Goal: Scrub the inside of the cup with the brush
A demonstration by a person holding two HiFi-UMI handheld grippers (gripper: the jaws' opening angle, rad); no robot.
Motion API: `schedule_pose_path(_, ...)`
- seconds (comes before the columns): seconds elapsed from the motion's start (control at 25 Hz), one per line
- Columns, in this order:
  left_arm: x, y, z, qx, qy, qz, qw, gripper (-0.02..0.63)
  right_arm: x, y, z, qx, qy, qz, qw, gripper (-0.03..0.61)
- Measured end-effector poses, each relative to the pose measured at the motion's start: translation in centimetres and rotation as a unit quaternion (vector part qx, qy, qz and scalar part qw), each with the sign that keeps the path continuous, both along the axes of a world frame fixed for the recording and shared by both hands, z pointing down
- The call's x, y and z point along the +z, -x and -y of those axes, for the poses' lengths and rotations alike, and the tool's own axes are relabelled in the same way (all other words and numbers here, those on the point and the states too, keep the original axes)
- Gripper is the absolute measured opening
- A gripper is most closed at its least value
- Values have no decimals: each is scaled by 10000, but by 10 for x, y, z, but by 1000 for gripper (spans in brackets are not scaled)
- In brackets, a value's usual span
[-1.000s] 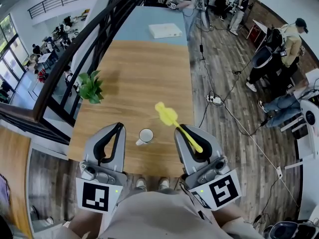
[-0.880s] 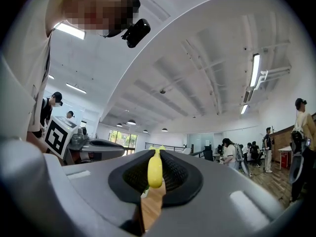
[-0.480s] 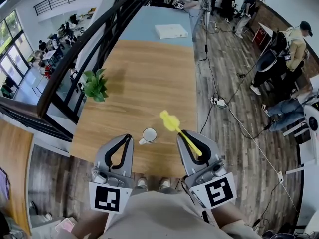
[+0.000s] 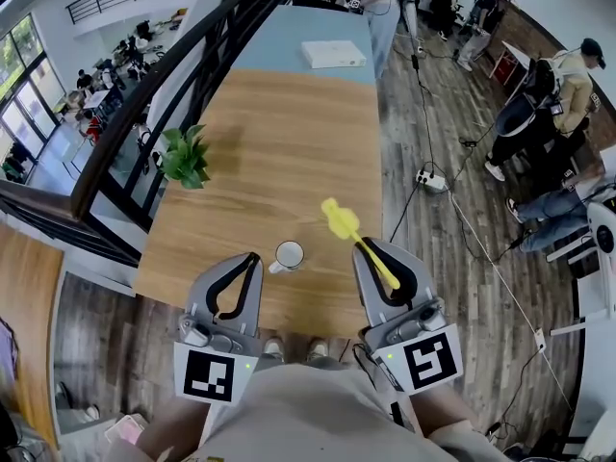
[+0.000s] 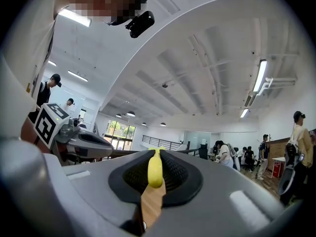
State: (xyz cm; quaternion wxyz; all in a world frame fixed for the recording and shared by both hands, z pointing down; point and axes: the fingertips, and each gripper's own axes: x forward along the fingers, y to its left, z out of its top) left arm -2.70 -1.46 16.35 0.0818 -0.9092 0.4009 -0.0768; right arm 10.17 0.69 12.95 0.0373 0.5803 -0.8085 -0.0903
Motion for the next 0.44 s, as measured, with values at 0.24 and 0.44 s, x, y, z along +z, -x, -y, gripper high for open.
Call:
schedule_pose_path(0.24, 1, -2, 0, -14, 74, -37, 10000, 3, -2, 2, 1, -105, 4, 10, 9999, 31)
schedule_pose_path(0.44, 0, -6, 4, -26, 77, -43, 10000, 3, -2, 6, 5, -221, 4, 8, 9998, 31)
